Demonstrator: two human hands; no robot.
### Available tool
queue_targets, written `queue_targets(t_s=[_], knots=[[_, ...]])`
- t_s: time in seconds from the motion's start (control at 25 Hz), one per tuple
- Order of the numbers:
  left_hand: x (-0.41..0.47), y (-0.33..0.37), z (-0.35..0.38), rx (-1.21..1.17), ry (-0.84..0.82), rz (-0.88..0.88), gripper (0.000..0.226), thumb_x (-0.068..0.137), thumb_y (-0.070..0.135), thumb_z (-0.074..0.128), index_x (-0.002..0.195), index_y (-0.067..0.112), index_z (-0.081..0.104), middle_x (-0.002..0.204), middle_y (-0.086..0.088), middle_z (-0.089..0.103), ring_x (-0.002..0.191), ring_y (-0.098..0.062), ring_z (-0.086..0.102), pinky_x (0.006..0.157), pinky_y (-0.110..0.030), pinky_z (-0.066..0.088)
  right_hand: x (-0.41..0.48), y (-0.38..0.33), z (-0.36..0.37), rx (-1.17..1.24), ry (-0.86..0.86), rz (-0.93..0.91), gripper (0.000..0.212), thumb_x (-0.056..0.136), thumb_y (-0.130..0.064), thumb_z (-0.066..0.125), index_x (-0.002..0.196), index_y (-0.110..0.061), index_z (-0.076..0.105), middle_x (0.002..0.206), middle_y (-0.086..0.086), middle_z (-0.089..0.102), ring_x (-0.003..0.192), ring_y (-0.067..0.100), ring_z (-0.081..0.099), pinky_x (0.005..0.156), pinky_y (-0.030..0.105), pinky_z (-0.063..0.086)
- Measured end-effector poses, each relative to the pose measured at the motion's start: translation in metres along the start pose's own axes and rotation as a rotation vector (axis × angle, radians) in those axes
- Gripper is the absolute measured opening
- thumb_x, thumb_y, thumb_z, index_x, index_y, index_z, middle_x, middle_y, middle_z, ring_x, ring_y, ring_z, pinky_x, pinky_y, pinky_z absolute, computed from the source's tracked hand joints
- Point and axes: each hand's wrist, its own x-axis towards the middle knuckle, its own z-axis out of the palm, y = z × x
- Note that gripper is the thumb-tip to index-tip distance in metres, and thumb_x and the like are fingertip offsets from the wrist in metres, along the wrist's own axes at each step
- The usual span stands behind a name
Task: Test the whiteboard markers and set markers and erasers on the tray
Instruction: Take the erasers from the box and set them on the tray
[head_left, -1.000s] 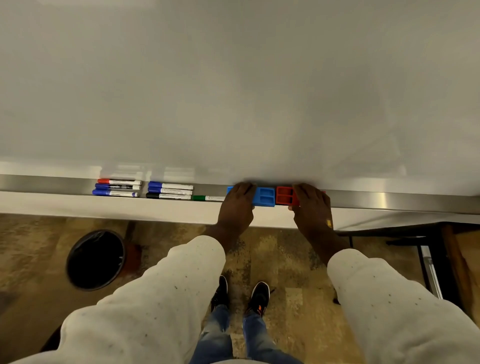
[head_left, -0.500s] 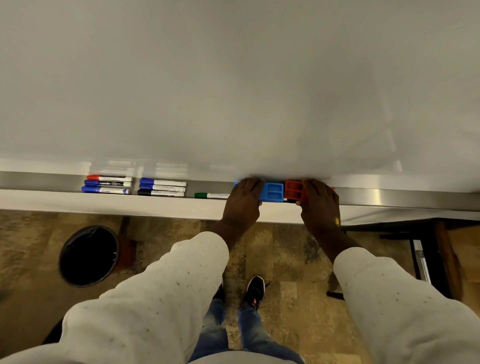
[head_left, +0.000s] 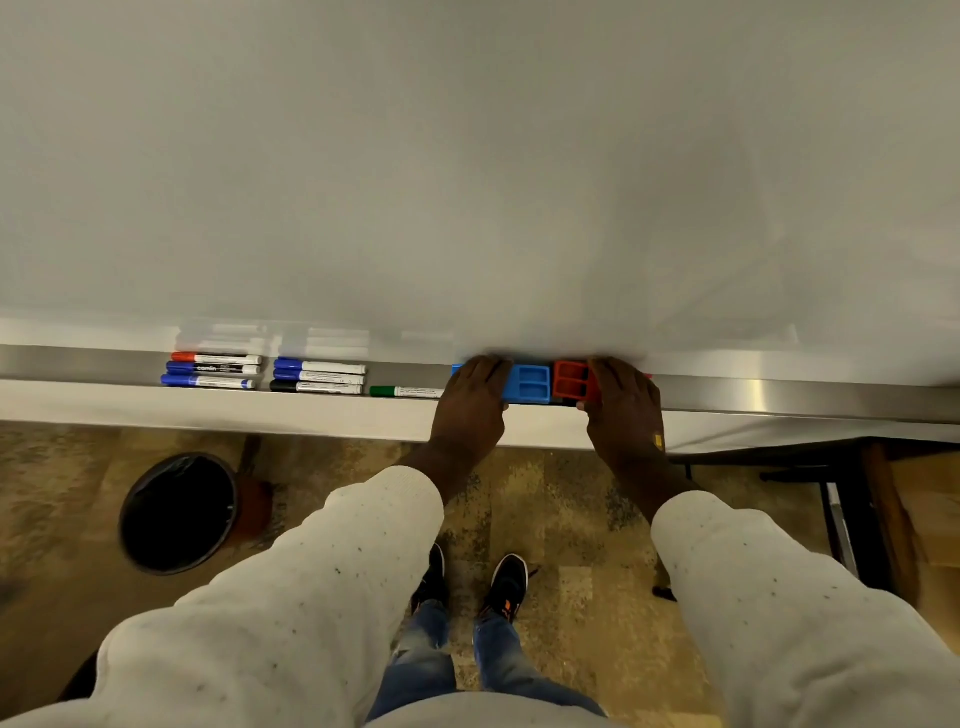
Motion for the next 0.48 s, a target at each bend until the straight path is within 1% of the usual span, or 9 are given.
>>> queue_targets(t_s=[0.32,0.48], knots=[[0.008,0.03,0.014,-0.041,-0.008,0.004,0.06,0.079,0.008,0.073,0.135,0.007,0.052,0.133,-0.012,0.055,0.127,-0.031,0.047,0.109,-0.042,0.037,-0.003,0.027,-0.016,-0.035,0.024,-0.005,0.068,0.072,-0.012,0.081,0.134,-0.014,0.052,0.13,0.01,0.056,0.123,0.032,0.049,0.105,0.048,0.037],[0.007,0.028,0.023,-0.031,0.003,-0.034,0.06,0.078,0.005,0.073,0.135,0.007,0.052,0.134,-0.012,0.054,0.128,-0.031,0.046,0.109,-0.041,0.036,-0.001,0.029,-0.011,-0.011,-0.014,-0.003,0.066,0.074,-0.016,0.08,0.134,-0.014,0.052,0.132,0.009,0.055,0.124,0.033,0.049,0.105,0.048,0.037]])
